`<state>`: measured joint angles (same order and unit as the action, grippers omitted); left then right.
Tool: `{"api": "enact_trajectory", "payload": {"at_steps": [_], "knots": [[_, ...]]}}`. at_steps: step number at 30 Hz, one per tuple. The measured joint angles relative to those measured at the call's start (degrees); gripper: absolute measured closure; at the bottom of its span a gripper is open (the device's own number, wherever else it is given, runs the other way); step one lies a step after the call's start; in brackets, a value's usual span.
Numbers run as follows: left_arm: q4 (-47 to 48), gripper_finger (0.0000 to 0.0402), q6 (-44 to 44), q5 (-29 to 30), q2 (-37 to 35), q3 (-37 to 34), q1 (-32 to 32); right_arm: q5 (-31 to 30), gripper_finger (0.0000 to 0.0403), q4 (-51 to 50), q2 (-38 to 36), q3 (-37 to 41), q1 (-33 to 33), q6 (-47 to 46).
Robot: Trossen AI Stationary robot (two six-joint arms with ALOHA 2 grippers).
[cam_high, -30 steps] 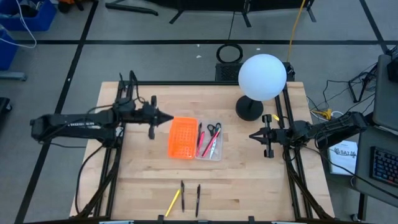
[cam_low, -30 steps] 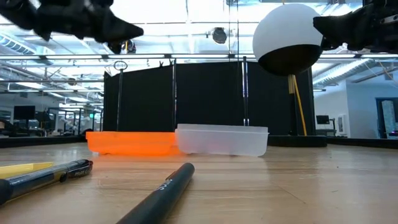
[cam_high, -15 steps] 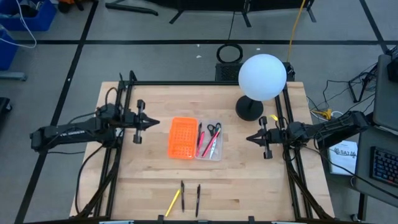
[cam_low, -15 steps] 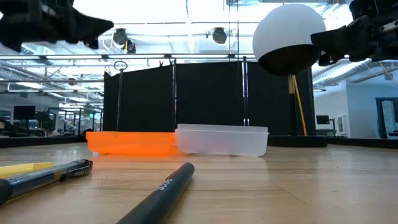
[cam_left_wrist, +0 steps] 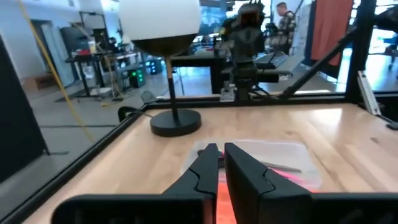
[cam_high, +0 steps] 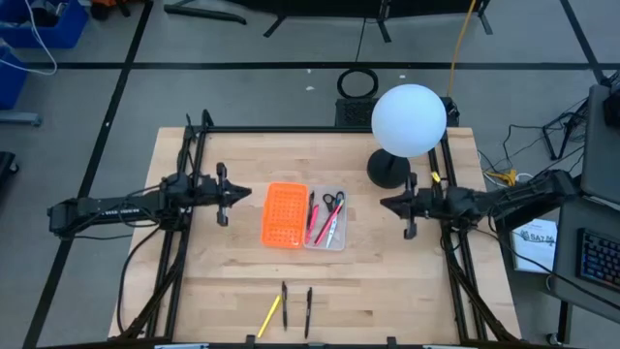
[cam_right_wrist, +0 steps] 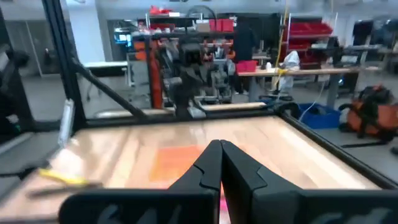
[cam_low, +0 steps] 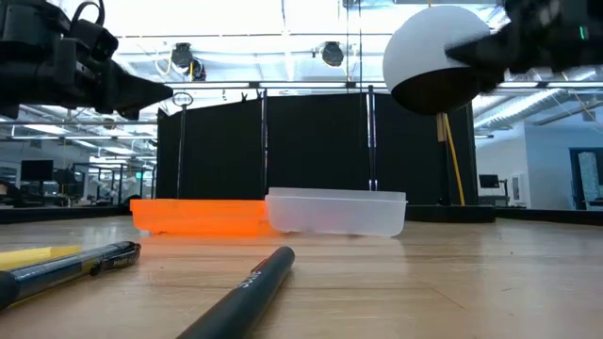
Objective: Pick & place school supplies into a supply box
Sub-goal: Put the right black pen into the orange box
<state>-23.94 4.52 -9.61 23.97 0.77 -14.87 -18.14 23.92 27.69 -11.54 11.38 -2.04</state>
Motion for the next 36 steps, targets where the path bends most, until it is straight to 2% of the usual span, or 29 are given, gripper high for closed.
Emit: {"api": "enact_trajectory", "payload": {"at_steps": [3, 8, 10, 16, 19, 23, 28, 32, 36], "knots": [[0.6, 0.0360, -0.7, 0.6, 0.0, -0.2, 0.0, 0.0, 0.0403, -6.8, 7.1, -9.9, 0.1, -3.6], [4.5, 0.0358, -0.5, 0.7, 0.0, -0.2, 0.0, 0.2, 0.0403, -16.5, 26.0, -27.9, 3.8, -6.2], [5.9, 0.0358, 0.3, 1.0, 0.4, -0.2, 0.0, 0.2, 0.0403, -23.9, 33.8, -36.7, 5.2, -8.9], [6.6, 0.0358, 1.2, 2.7, 0.4, -0.2, 0.0, 1.0, 0.0403, -49.2, 56.6, -63.7, 9.6, -24.1], [6.6, 0.0358, 1.2, 2.7, 0.4, -0.2, 0.0, 4.8, 0.0403, -54.7, 66.8, -76.2, 12.5, -31.0], [7.8, 0.0357, 0.9, 2.7, 0.4, -0.2, 0.0, 5.1, 0.0403, -56.9, 78.1, -88.9, 16.0, -41.8], [12.6, 0.0357, -0.1, 4.8, 0.4, -0.2, 0.0, 7.6, 0.0403, -56.1, 86.4, -95.7, 19.0, -60.5], [12.3, 0.0357, -1.6, 12.1, 0.4, -0.2, 0.0, 8.4, 0.0403, -54.4, 91.6, -95.8, 21.1, -75.6], [12.6, 0.0357, -4.7, 14.2, 0.4, -0.2, 0.0, 7.7, 0.0403, -56.4, 96.2, -95.8, 21.7, -87.3]]}}
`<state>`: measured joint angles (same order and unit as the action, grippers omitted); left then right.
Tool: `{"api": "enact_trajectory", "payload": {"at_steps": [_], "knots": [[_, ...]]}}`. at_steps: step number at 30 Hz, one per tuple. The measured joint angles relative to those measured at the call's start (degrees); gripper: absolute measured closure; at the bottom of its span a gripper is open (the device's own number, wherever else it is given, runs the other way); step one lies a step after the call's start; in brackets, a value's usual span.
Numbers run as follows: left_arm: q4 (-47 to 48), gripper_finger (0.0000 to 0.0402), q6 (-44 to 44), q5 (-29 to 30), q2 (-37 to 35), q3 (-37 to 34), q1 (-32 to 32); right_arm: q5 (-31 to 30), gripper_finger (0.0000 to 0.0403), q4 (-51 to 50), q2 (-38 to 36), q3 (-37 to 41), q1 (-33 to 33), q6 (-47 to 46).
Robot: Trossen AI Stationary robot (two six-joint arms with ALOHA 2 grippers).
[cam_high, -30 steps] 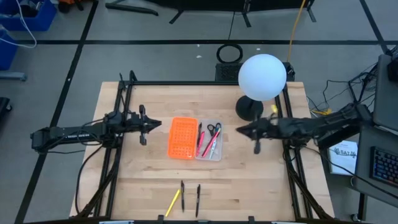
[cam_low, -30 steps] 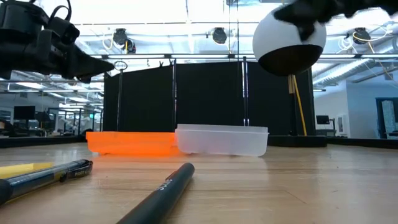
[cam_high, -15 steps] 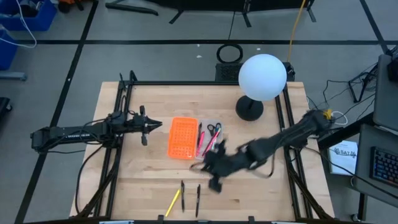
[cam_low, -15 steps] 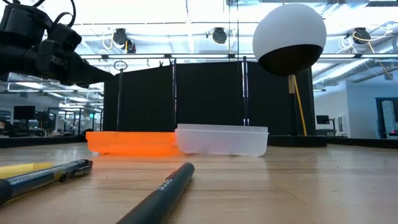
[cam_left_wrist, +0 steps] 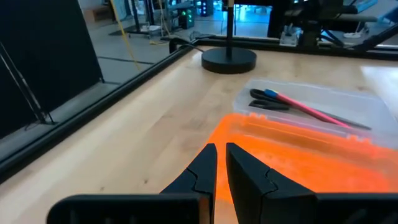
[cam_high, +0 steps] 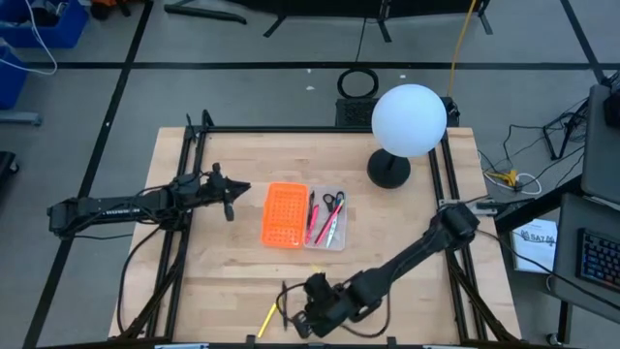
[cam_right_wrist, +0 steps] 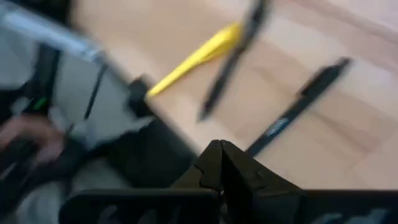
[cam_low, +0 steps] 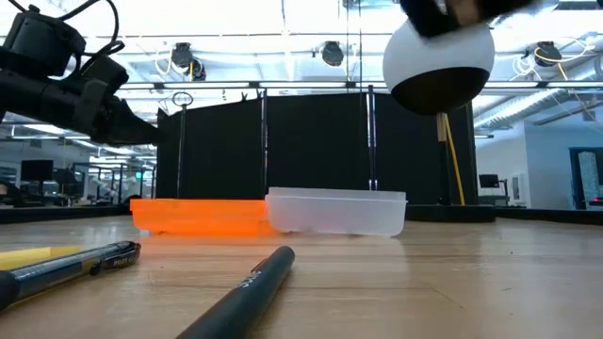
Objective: Pick & place school supplies into a supply box
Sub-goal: Put the right black pen into the orange box
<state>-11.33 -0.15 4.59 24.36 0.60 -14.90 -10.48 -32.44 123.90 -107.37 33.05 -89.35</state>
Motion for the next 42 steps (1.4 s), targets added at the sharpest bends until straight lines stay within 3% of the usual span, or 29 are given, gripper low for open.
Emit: {"api": "enact_trajectory", "payload": {"at_steps": [4, 12, 16, 20, 24, 32, 38, 42], "knots": [[0.1, 0.0357, -1.0, -0.1, 0.0, 0.0, 0.0, -1.1, 0.0388, 0.4, 4.1, 0.0, -0.5, -7.3], [-1.3, 0.0357, -0.3, -0.2, 0.0, 0.0, 0.0, 4.7, 0.0280, -0.5, 5.7, 0.0, -3.3, -13.4], [-2.8, 0.0357, -0.8, -0.1, 0.0, 0.0, 0.0, 6.2, 0.0248, 0.4, 5.7, 0.0, -5.0, -15.1], [-2.9, 0.0357, -0.6, 0.4, 0.0, 0.0, 0.0, 10.6, 0.0244, 0.1, 6.3, -0.1, -6.0, -15.2], [-2.8, 0.0357, -0.4, 0.4, 0.0, 0.0, 0.0, 10.6, 0.0243, -1.7, 4.9, 0.1, -5.6, -17.2], [-1.0, 0.0357, -0.6, 0.3, 0.0, 0.0, 0.0, 8.6, 0.0244, 4.9, 5.0, -2.3, -1.4, -24.2], [-0.4, 0.0357, -1.5, -0.6, 0.0, 0.0, 0.0, 7.7, 0.0260, -9.2, 4.6, -5.7, -0.8, -25.0], [0.0, 0.0357, -1.7, -2.1, 0.0, 0.0, 0.0, 7.6, 0.0263, -12.9, 5.1, -5.6, -2.2, -22.7]]}}
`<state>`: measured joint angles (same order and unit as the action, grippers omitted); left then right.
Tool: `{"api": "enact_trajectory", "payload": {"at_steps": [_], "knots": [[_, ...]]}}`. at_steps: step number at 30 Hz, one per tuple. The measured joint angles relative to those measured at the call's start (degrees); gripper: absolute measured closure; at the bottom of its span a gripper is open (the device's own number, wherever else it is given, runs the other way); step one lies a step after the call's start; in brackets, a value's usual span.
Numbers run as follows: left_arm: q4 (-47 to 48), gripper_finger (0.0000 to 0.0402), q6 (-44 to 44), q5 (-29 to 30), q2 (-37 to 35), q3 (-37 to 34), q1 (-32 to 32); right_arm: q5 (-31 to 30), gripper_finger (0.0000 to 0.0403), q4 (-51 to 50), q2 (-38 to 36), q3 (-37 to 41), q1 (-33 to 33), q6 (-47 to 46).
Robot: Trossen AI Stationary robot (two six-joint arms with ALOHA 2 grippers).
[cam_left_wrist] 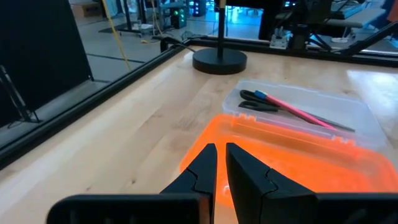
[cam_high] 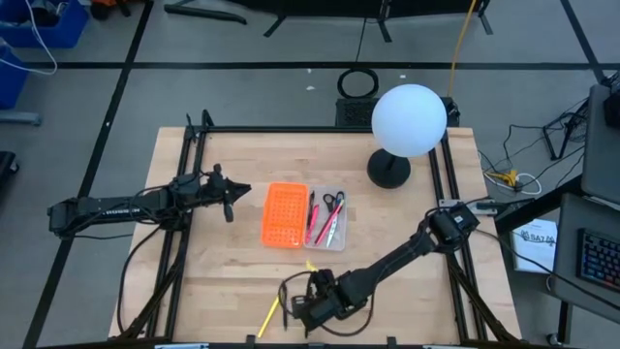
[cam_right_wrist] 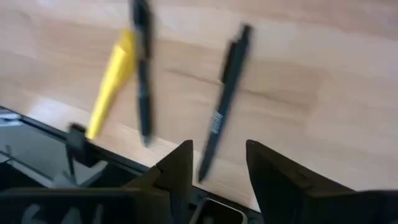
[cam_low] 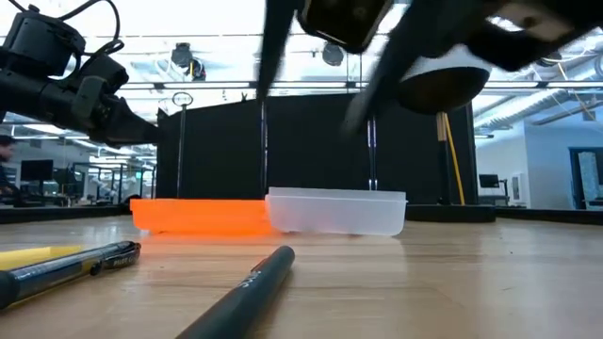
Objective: Pick & place school supplies into a supply box
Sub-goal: Put the right black pen into the orange box
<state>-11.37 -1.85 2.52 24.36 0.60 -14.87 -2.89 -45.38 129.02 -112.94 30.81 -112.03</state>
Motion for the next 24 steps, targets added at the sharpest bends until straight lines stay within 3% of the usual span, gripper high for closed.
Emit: {"api": "enact_trajectory", "payload": {"at_steps": [17, 24], "knots": [[0.2, 0.0357, 1.5, 0.5, 0.0, 0.0, 0.0, 3.3, 0.0264, 4.6, 3.3, -0.1, -1.8, 3.7], [0.0, 0.0357, 1.6, 0.6, 0.0, 0.0, 0.0, 8.1, 0.0264, 7.7, 7.7, -0.2, -1.8, 3.3]]}}
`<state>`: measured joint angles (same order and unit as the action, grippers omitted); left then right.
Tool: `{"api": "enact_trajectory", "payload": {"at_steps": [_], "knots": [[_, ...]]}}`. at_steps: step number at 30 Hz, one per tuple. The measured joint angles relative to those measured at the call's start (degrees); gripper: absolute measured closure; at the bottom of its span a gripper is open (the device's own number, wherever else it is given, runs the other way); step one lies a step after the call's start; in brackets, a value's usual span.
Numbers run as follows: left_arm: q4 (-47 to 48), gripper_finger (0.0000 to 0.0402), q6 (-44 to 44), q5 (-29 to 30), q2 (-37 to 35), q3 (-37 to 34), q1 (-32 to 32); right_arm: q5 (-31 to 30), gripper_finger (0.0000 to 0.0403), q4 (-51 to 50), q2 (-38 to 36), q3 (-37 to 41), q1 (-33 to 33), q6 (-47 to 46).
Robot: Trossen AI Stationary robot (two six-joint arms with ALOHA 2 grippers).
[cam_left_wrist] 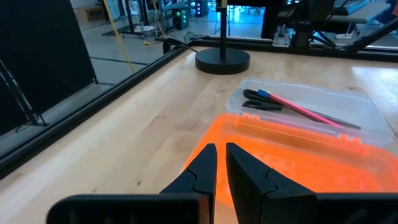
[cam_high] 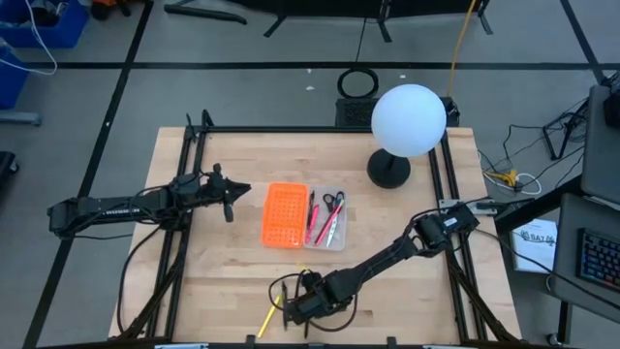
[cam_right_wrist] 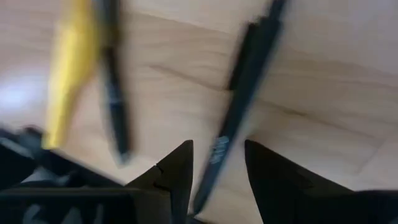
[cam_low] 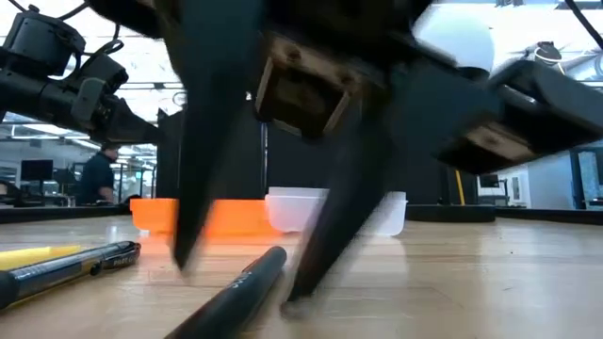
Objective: Pick & place school supplies into a supply box
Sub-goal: Put the right black pen into the orange box
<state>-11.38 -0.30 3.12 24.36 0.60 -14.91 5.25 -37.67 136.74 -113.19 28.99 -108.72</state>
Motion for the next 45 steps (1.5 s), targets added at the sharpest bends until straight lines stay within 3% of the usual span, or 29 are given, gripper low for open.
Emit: {"api": "enact_trajectory", "payload": {"at_steps": [7, 16, 24, 30, 35, 40, 45], "knots": [[-0.1, 0.0357, 0.0, -0.1, 0.0, 0.0, 0.0, 4.6, 0.0264, -4.2, 2.2, -0.1, -0.7, 1.9], [-0.2, 0.0357, 0.0, -0.1, 0.0, 0.0, 0.0, 8.0, 0.0264, -23.3, 2.4, 0.1, -2.5, 8.7], [-0.1, 0.0357, -0.1, -0.1, 0.0, 0.0, 0.0, 7.9, 0.0264, -24.3, 2.3, 2.5, -3.0, 18.4], [0.9, 0.0357, -0.3, -0.2, 0.0, 0.0, 0.0, 8.2, 0.0267, -22.5, 1.8, 6.2, -2.1, 18.8], [0.9, 0.0357, -0.5, -0.3, 0.0, 0.0, 0.0, 8.1, 0.0298, -17.3, 1.5, 8.3, -1.3, 20.4], [0.9, 0.0357, -0.7, -1.7, 0.0, 0.0, 0.0, 8.3, 0.0376, -17.1, 1.4, 8.7, -1.3, 20.1], [0.9, 0.0357, -0.9, -1.8, 0.0, 0.0, 0.0, 8.0, 0.0377, -18.7, -0.5, 9.1, -1.9, 18.1]]}}
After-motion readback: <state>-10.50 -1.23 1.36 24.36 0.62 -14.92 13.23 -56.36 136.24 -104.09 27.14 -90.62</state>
